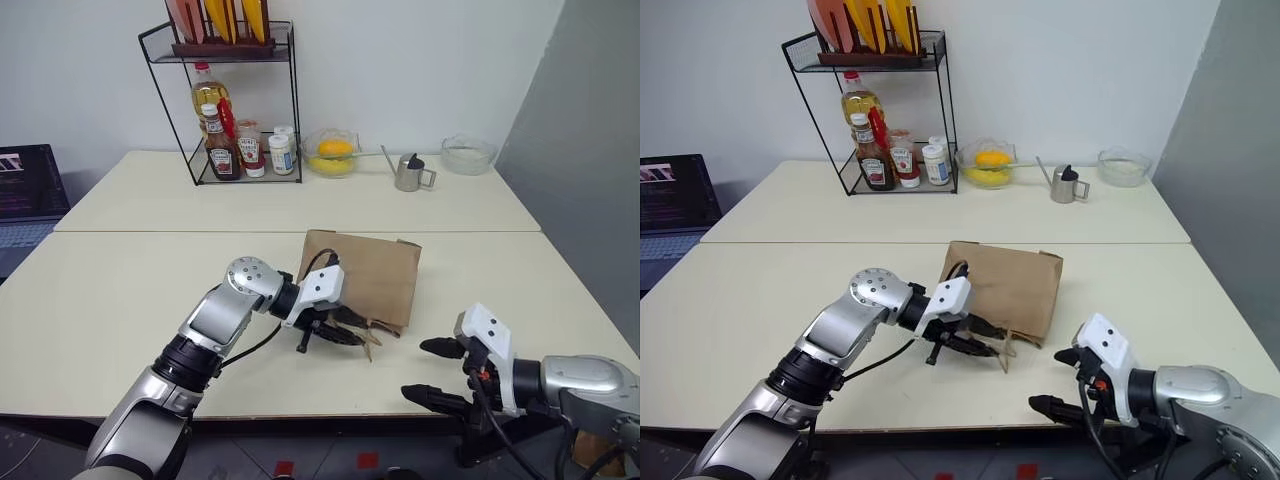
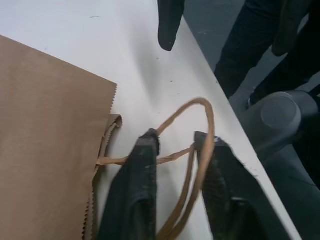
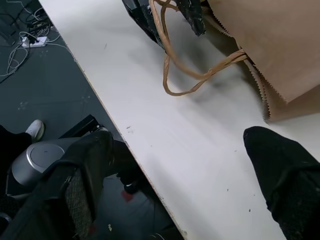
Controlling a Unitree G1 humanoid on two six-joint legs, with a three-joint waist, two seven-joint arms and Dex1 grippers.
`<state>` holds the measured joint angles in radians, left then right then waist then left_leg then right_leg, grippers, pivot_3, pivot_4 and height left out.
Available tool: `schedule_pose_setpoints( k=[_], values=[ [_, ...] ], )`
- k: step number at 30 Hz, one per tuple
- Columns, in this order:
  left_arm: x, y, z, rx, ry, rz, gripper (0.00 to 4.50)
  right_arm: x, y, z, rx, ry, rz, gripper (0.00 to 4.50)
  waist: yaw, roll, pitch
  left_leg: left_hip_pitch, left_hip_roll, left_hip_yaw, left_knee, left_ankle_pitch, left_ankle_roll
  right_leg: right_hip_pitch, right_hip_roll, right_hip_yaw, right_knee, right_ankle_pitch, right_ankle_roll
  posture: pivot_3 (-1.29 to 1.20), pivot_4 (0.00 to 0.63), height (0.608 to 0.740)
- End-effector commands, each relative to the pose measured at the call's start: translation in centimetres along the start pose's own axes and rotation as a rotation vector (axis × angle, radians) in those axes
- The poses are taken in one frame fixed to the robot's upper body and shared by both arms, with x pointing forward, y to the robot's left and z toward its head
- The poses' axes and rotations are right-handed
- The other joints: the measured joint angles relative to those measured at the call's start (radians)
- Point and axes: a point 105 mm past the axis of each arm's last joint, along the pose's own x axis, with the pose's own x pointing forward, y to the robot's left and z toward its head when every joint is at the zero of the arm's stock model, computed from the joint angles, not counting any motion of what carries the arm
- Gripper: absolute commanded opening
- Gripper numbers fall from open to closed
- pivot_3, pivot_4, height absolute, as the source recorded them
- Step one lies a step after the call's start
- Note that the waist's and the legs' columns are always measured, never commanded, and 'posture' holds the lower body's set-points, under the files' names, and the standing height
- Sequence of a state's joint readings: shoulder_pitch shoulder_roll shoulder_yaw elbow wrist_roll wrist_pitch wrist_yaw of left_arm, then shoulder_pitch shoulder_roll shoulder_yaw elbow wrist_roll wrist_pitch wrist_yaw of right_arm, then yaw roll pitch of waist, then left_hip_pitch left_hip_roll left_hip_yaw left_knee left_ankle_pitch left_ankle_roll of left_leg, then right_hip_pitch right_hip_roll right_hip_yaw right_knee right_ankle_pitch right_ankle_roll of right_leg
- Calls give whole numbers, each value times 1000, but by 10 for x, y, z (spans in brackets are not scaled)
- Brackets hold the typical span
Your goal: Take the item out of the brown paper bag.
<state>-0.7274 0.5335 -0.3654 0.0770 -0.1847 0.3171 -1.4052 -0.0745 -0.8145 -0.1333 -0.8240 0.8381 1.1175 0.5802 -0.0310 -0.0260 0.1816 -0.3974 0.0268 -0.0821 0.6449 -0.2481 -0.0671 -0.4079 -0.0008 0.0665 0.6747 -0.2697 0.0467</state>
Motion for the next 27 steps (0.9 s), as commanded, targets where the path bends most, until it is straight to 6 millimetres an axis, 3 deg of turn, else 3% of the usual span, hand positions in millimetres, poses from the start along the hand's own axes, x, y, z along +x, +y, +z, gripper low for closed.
schedule_pose_setpoints(
  k=[1,4,8,17,22,27],
  values=[
    [-3,1,13,62,-19,8,1185,-1,-1,8,-47,-22,-14,4500,0,0,0,0,0,0,0,0,0,0,0,0,0,0,0,0,150,740],
    [-4,0,14,57,-22,0,1185,-1,-2,8,-48,-23,-14,4500,0,0,0,0,0,0,0,0,0,0,0,0,0,0,0,0,150,740],
    [-6,-5,17,43,-27,-36,302,-1,-1,8,-47,-21,-12,4500,0,0,0,0,0,0,0,0,0,0,0,0,0,0,0,0,150,740],
    [-10,-18,20,35,-17,-108,302,-1,0,7,-43,-17,-7,4500,0,0,0,0,0,0,0,0,0,0,0,0,0,0,0,0,150,740],
    [-9,-15,16,36,-24,-80,302,0,0,6,-44,-15,-7,4500,0,0,0,0,0,0,0,0,0,0,0,0,0,0,0,0,150,740],
    [-8,-6,14,55,-38,-23,1435,1,-1,6,-44,-15,-6,4500,1,0,0,0,0,0,0,0,0,0,0,0,0,0,0,0,150,740]
  ],
)
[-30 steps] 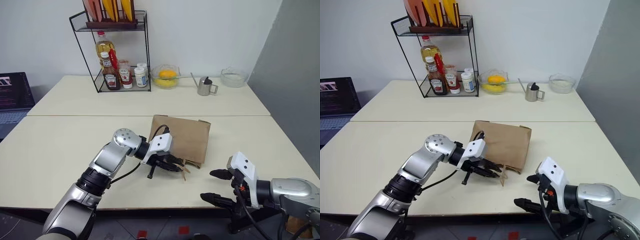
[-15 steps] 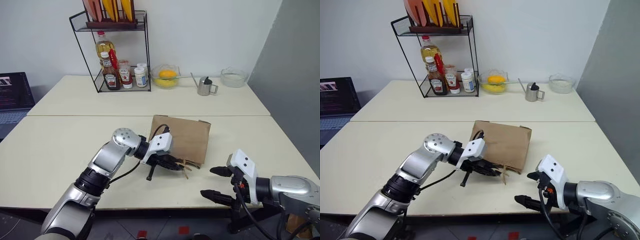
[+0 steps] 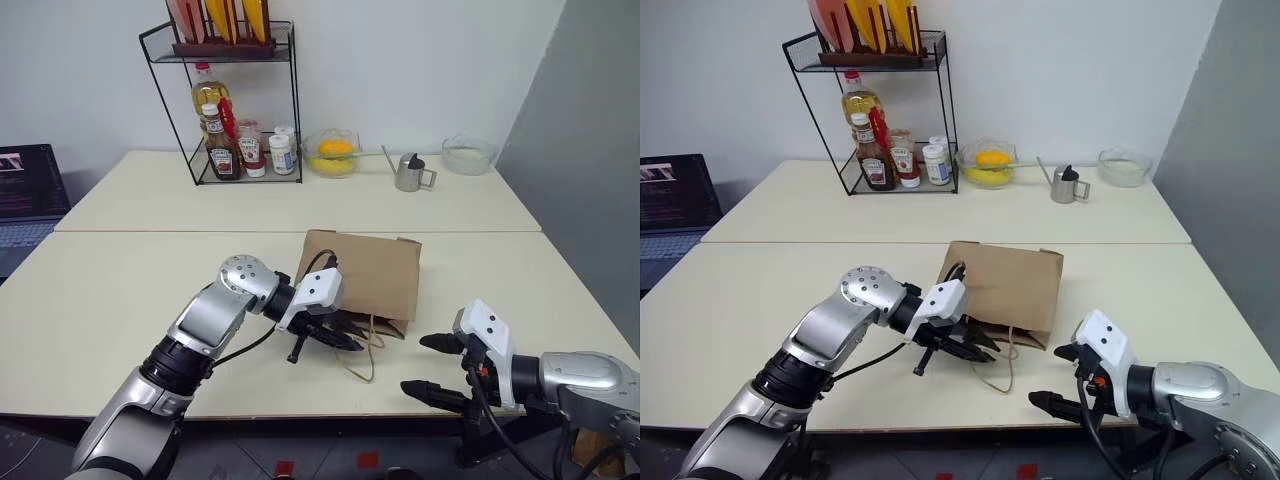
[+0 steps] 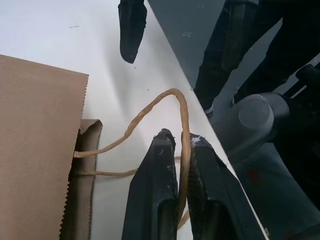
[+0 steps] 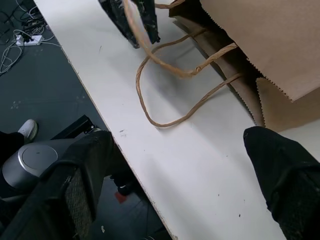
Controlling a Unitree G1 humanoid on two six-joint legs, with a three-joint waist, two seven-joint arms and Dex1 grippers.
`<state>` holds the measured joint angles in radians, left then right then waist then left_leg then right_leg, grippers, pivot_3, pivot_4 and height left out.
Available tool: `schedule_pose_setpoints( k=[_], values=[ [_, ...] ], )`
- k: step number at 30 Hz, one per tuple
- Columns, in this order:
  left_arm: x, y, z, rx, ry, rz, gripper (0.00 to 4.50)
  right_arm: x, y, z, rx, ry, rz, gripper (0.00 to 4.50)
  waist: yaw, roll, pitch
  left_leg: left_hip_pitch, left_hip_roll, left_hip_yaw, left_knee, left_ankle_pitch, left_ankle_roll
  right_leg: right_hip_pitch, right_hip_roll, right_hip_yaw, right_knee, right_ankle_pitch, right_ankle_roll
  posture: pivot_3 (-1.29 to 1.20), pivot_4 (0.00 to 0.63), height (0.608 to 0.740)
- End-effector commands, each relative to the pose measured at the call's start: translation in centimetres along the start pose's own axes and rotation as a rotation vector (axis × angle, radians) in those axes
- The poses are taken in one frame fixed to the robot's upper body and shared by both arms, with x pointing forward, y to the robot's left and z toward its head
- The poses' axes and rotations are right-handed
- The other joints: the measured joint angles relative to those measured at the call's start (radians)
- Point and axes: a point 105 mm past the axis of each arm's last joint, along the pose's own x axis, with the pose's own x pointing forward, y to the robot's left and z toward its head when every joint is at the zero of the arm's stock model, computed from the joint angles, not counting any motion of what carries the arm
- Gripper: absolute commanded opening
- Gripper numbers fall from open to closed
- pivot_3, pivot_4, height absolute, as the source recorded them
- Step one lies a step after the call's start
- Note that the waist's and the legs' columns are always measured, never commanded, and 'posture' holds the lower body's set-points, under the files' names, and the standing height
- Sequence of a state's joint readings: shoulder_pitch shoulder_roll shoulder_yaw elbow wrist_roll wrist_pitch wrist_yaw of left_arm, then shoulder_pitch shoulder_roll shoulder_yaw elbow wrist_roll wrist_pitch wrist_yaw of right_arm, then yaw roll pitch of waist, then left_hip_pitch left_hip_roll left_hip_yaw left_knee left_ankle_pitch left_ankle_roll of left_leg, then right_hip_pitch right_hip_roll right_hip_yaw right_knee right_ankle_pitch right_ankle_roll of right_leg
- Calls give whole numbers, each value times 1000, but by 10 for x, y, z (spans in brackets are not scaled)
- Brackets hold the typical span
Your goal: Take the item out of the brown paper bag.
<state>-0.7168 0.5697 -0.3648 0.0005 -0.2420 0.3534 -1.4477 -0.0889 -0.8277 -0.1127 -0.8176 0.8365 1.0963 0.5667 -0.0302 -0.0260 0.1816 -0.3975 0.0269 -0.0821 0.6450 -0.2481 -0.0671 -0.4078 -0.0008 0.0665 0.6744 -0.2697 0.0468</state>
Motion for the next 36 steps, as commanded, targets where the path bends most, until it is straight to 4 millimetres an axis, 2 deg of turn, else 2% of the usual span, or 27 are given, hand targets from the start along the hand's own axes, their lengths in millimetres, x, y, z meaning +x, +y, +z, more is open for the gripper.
schedule_pose_setpoints(
  k=[1,2,5,8,11,12,18,22,25,29,32,35,36],
  values=[
    [-4,9,5,43,-16,51,1792,1,2,3,-24,-11,5,4500,0,0,0,0,0,0,0,0,0,0,0,0,0,0,0,0,150,740],
    [-4,12,6,45,-20,64,2049,2,3,2,-25,-8,11,4500,0,0,0,0,0,0,0,0,0,0,0,0,0,0,0,0,150,740],
    [-6,18,8,45,-21,81,2049,5,5,1,-32,0,29,4500,0,0,0,0,0,0,0,0,0,0,0,0,0,0,0,0,150,740],
    [-10,23,13,42,-31,95,1208,10,7,1,-39,-1,53,4500,0,0,0,0,0,0,0,0,0,0,0,0,0,0,0,0,150,740],
    [-14,35,20,26,-58,144,194,24,9,4,-43,-19,94,4500,-1,0,0,0,0,0,0,0,0,0,0,0,0,0,0,0,150,740],
    [-15,37,22,23,-63,151,58,29,9,4,-44,-23,104,4500,-1,0,0,0,0,0,0,0,0,0,0,0,0,0,0,0,150,740],
    [-15,40,28,16,-77,163,58,67,13,16,-15,-97,183,4500,-3,0,0,0,0,0,0,0,0,0,0,0,0,0,0,0,150,740],
    [-16,44,29,13,-83,189,58,97,20,3,20,-69,257,4500,-3,0,0,0,1,0,0,0,0,0,1,0,0,0,0,0,150,740],
    [-19,50,34,6,-95,226,58,113,16,-8,48,-43,271,4500,-2,0,0,0,0,0,0,0,0,0,1,0,0,0,0,0,150,740],
    [-30,63,40,-5,-112,304,0,120,6,-25,53,2,269,3247,-3,0,0,0,0,0,0,0,0,0,0,0,0,0,0,0,150,740],
    [-36,73,45,-12,-125,357,0,121,5,-31,43,14,278,2111,-3,0,0,1,0,0,0,0,0,0,0,0,1,0,0,0,150,740],
    [-51,99,60,-15,-174,497,0,121,7,-34,29,24,292,1023,-1,0,0,1,0,-1,1,0,0,0,0,-1,1,0,0,0,150,740],
    [-60,114,70,-11,-209,584,0,121,7,-37,17,35,292,684,-3,0,0,1,0,0,1,0,0,0,0,0,1,0,0,0,150,740]
  ],
)
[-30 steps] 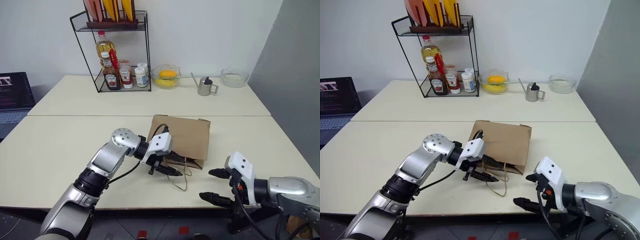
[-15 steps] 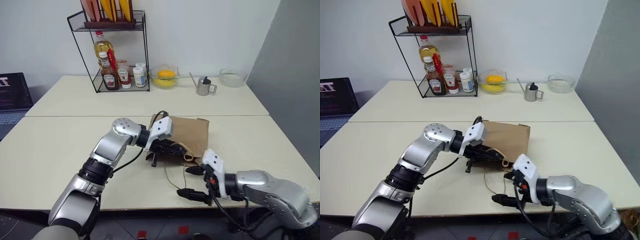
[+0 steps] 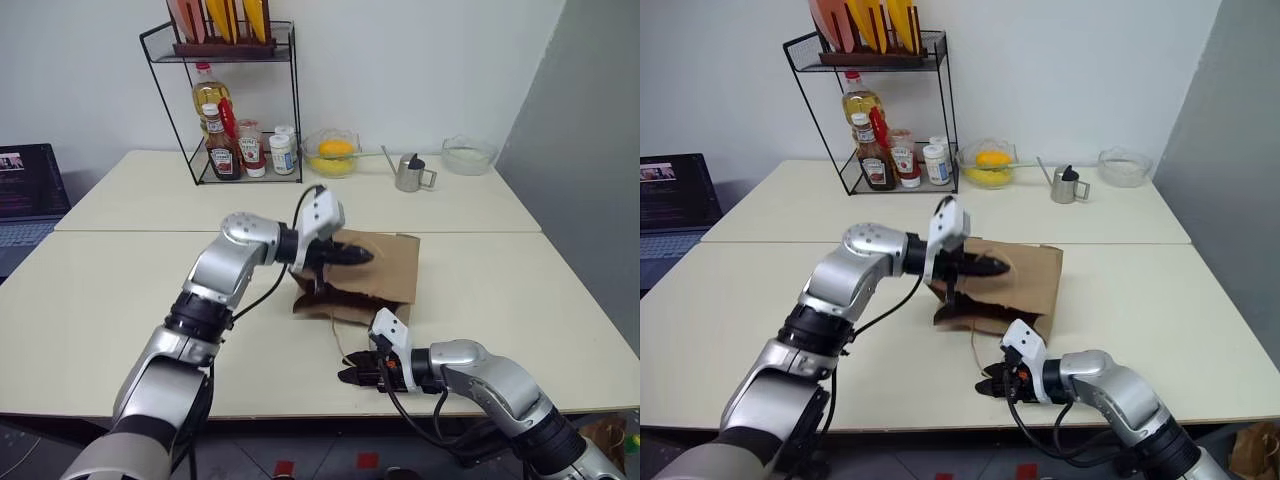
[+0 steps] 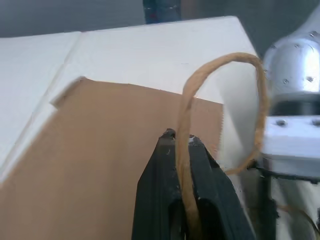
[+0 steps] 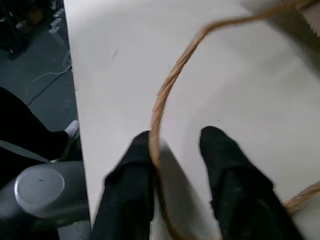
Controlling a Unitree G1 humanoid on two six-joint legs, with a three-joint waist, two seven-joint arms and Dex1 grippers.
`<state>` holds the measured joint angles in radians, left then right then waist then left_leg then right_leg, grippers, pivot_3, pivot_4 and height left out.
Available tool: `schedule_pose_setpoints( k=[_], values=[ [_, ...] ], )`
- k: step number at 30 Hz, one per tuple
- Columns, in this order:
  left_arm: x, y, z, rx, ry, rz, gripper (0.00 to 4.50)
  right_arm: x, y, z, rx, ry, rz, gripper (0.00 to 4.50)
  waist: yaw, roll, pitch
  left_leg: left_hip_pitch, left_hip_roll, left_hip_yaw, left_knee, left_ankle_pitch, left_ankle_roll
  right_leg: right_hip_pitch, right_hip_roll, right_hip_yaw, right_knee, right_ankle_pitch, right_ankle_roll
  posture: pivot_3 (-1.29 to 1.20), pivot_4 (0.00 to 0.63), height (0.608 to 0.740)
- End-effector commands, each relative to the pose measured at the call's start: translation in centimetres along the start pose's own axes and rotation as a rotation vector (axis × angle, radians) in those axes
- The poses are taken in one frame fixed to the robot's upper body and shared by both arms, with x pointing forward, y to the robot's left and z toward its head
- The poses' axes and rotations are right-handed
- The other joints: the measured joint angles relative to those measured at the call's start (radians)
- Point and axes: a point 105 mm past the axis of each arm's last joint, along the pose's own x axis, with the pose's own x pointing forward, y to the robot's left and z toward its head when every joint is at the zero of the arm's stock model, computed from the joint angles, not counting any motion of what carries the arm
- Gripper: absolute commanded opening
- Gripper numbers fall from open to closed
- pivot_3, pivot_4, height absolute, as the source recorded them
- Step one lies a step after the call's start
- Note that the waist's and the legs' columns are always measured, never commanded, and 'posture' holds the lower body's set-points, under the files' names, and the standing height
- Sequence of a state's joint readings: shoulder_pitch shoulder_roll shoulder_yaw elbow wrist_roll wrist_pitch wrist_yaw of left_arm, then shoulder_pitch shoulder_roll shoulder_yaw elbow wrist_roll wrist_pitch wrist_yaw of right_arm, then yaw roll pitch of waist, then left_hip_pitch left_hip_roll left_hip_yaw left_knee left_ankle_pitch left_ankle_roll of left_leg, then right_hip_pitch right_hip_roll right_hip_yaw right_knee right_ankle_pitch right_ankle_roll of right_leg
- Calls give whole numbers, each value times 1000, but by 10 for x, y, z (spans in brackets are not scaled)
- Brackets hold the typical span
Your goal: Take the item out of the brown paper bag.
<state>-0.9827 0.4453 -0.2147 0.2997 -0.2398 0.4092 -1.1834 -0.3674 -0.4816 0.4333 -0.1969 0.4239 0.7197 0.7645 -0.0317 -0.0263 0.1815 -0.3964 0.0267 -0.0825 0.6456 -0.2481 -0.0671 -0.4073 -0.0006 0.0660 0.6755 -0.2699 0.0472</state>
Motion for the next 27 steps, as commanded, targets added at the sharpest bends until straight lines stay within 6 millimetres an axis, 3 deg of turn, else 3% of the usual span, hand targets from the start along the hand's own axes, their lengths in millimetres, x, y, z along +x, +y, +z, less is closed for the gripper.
schedule_pose_setpoints(
  k=[1,2,6,10,14,17,22,27],
  values=[
    [-8,44,43,32,-127,234,0,3,6,-19,-3,68,33,327,1,0,0,0,0,0,0,0,0,0,0,0,0,0,0,0,150,740],
    [-9,55,54,21,-164,297,0,3,6,-21,-13,78,33,41,2,0,0,0,0,-1,0,0,0,0,0,-1,0,0,0,0,150,740],
    [-9,74,73,3,-220,393,0,3,-3,-21,-48,85,-17,41,-1,0,0,-1,-1,-1,-1,0,0,0,0,-1,-2,0,0,0,150,740],
    [-4,68,67,23,-203,364,0,-2,-12,-12,-71,64,-60,41,-4,0,0,1,0,0,-2,0,0,0,0,-1,1,0,0,0,150,740],
    [-2,61,62,23,-193,337,0,-13,-12,10,-79,-1,-66,41,-3,0,0,2,0,-1,0,0,0,0,0,0,2,0,0,0,150,740],
    [-2,59,60,22,-188,328,0,-26,-3,24,-99,-18,-23,690,2,0,0,0,-1,-1,0,0,0,0,-1,-1,2,0,0,0,150,740],
    [0,53,59,14,-185,312,0,-52,6,53,-144,-51,-14,2467,-1,0,0,0,-2,-1,-1,0,0,0,-2,-1,1,0,0,0,150,740],
    [1,48,60,9,-185,294,0,-82,12,98,-200,-136,-41,4274,-1,0,0,0,-1,-1,-1,0,0,0,-1,-1,1,0,0,0,150,740]
  ],
)
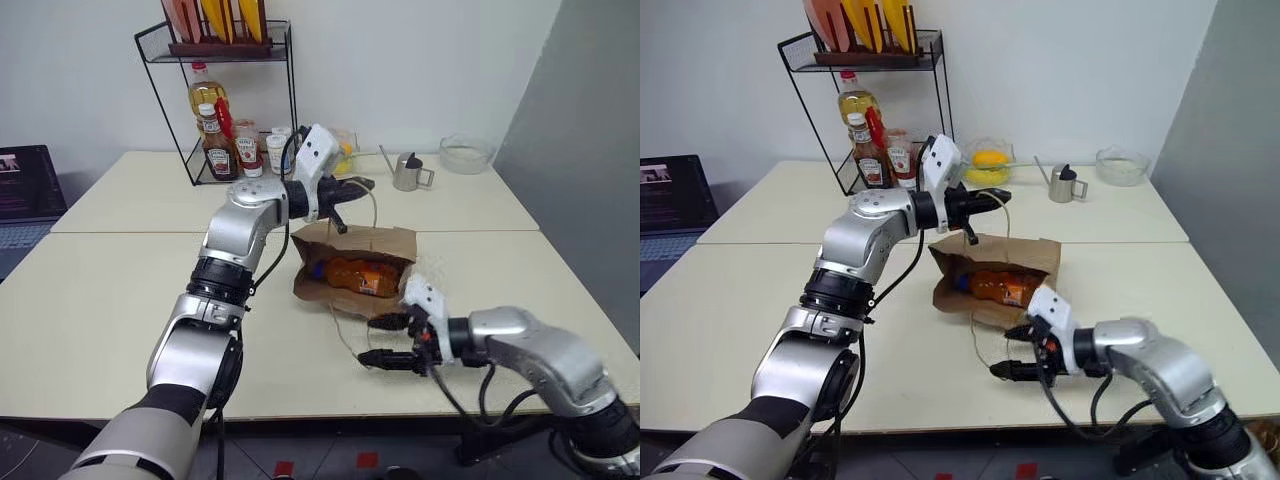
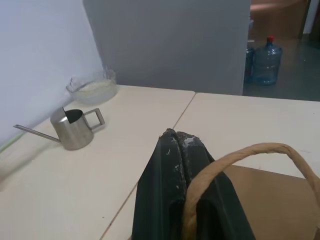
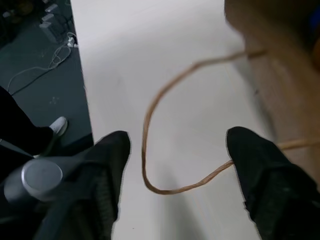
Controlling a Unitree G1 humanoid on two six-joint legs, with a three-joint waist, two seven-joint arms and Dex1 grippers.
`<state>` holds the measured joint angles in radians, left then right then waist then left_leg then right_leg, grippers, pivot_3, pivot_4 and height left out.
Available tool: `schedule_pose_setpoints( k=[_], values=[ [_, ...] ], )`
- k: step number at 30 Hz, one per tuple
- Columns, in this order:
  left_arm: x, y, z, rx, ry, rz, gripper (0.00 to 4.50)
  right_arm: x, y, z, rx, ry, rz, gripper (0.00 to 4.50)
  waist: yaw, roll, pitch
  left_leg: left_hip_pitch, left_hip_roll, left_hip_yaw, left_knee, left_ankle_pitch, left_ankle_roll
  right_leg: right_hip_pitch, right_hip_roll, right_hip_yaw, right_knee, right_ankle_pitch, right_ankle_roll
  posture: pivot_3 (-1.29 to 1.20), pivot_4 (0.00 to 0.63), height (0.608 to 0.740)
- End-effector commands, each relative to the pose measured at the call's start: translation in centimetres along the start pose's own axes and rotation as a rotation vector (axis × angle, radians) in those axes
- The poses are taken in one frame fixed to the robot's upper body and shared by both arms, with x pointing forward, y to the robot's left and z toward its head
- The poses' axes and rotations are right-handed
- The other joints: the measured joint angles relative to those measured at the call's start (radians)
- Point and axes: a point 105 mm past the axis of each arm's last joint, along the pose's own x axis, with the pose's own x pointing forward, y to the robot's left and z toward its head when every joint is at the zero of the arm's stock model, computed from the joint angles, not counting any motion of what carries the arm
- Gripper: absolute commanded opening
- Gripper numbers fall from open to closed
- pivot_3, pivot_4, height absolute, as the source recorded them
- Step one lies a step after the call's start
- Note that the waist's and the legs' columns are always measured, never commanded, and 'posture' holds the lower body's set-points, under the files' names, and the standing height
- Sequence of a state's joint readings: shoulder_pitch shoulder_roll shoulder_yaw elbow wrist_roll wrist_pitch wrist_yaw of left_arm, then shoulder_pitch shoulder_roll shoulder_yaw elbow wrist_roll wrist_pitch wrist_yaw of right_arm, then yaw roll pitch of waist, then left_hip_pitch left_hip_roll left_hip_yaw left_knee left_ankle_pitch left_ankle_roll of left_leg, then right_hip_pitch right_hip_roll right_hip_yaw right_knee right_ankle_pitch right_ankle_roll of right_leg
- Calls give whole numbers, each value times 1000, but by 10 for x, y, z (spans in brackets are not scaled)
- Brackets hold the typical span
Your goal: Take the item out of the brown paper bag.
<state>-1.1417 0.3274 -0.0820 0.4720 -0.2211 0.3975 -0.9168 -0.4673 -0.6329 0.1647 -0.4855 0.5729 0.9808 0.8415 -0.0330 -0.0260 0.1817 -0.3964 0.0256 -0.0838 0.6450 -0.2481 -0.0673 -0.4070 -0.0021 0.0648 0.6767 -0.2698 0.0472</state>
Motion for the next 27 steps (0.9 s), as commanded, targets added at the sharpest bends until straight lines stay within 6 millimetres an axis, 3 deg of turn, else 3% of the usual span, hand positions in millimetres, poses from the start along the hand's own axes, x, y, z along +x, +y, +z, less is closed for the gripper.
schedule_pose_setpoints(
  k=[1,7,14,20,27],
  values=[
    [-1,-5,18,45,-40,-21,0,-17,2,39,-72,-91,-23,4487,0,0,0,0,0,0,0,0,0,0,0,0,0,0,0,0,150,740],
    [-1,-2,21,35,-41,-4,0,-11,-16,67,-117,-153,-124,4487,0,0,0,0,0,0,0,0,0,0,0,0,0,0,-1,0,150,740],
    [3,6,28,-15,-50,38,0,43,-34,46,-177,-73,-225,4487,-3,0,0,-1,0,0,0,0,0,-1,0,0,0,1,-2,0,150,740],
    [6,11,25,-21,-34,77,0,65,-49,46,-274,-21,-330,4487,-2,0,0,-2,0,1,0,0,0,-3,0,0,1,3,-5,0,150,740],
    [6,7,23,-26,-37,62,0,72,-62,59,-315,-44,-403,4487,-3,0,0,-2,0,1,0,0,0,-3,0,0,1,3,-5,0,150,740]
  ],
)
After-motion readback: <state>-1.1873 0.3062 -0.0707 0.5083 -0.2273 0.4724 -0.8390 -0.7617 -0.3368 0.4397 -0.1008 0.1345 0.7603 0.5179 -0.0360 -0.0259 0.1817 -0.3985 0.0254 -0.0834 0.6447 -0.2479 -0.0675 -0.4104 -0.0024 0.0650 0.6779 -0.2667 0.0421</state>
